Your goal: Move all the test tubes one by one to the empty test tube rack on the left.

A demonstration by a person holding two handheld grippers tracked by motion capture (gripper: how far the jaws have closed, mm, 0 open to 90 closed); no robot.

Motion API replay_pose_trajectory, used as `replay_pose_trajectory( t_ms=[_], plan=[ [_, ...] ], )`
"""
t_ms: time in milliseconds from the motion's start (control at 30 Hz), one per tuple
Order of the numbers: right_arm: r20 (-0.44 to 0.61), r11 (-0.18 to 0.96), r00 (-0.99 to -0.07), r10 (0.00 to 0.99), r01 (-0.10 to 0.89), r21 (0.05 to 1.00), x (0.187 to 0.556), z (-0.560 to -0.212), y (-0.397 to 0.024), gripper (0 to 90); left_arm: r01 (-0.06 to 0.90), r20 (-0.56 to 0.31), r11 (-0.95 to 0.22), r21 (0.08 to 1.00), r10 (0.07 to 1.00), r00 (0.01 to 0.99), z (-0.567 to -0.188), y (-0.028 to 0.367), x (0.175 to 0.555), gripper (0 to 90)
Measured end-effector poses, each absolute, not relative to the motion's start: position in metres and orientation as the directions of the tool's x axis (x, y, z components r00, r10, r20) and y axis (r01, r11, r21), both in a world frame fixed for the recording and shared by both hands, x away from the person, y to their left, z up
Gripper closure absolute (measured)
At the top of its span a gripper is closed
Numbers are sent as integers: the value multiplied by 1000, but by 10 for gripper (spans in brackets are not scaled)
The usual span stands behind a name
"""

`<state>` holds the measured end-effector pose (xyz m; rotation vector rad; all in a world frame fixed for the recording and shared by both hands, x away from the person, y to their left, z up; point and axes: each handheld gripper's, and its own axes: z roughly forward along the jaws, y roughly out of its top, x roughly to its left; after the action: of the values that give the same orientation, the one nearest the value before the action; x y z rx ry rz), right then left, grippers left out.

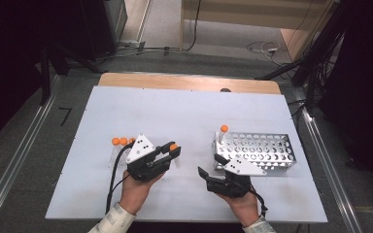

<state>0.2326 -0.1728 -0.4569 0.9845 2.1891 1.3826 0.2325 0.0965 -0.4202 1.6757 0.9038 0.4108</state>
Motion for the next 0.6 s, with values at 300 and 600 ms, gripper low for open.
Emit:
replay_pose_trajectory(
  t_ms=[300, 600],
  plan=[
    [57, 272, -686, 726, 362, 892, 233, -457, -172, 273, 327, -153, -82, 942, 760, 632, -411, 102, 237, 705],
    [56, 265, -681, 730, 358, 895, 232, -456, -175, 275, 309, -167, -34, 951, 782, 600, -403, 122, 239, 704]
  ],
)
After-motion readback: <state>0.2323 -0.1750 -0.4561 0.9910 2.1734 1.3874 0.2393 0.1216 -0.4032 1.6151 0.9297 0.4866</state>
